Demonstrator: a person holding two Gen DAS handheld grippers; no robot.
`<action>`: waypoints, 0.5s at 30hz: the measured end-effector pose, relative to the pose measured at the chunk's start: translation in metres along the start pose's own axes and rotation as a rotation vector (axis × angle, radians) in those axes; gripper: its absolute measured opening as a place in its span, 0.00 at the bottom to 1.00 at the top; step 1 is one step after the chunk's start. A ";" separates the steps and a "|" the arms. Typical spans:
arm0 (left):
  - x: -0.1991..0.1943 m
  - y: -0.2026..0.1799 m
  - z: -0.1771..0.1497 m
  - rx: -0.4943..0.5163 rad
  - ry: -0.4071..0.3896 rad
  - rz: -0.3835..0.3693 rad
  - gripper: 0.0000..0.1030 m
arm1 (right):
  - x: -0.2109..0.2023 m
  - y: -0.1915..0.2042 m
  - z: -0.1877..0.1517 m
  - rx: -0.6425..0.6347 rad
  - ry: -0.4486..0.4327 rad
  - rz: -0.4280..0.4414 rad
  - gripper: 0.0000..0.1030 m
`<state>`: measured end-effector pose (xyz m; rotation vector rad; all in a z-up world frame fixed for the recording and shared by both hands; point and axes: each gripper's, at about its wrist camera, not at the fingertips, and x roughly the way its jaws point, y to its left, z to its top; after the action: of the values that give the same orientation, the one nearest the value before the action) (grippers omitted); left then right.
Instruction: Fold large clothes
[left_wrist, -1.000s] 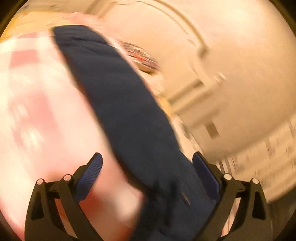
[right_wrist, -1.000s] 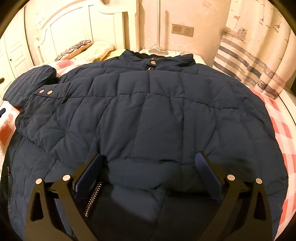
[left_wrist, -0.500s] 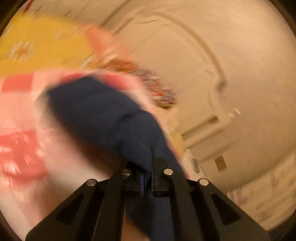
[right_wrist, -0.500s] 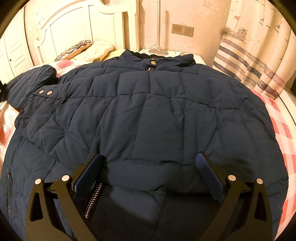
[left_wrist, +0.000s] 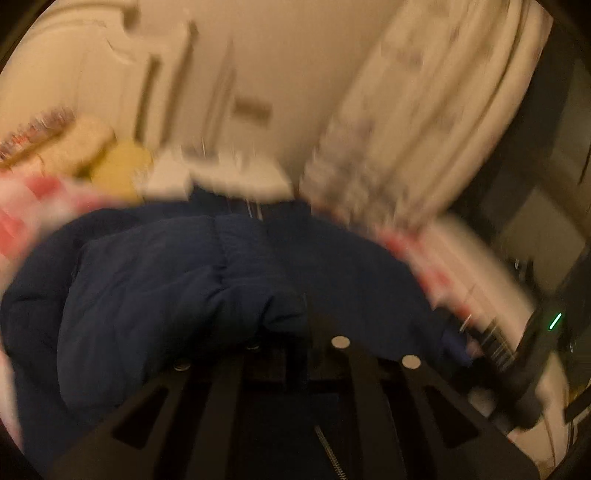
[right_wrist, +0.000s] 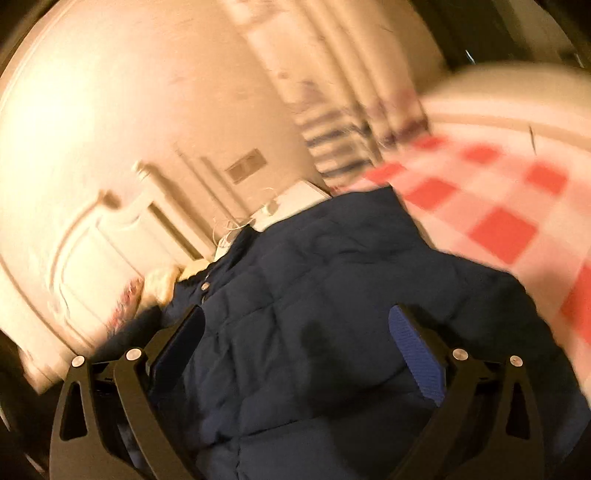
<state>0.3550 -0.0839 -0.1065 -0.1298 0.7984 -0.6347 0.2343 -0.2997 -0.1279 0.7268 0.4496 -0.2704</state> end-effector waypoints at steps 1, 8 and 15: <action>0.013 -0.005 -0.008 0.018 0.038 0.024 0.15 | 0.003 -0.005 0.002 0.028 0.012 0.002 0.94; -0.007 -0.040 -0.017 0.230 0.079 0.029 0.73 | 0.009 0.002 0.001 -0.024 0.032 0.003 0.94; -0.123 0.014 -0.020 0.131 -0.266 0.226 0.98 | 0.008 -0.001 0.002 -0.025 0.043 0.010 0.94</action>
<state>0.2834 0.0007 -0.0487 -0.0030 0.5044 -0.4430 0.2414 -0.3020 -0.1309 0.7109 0.4893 -0.2400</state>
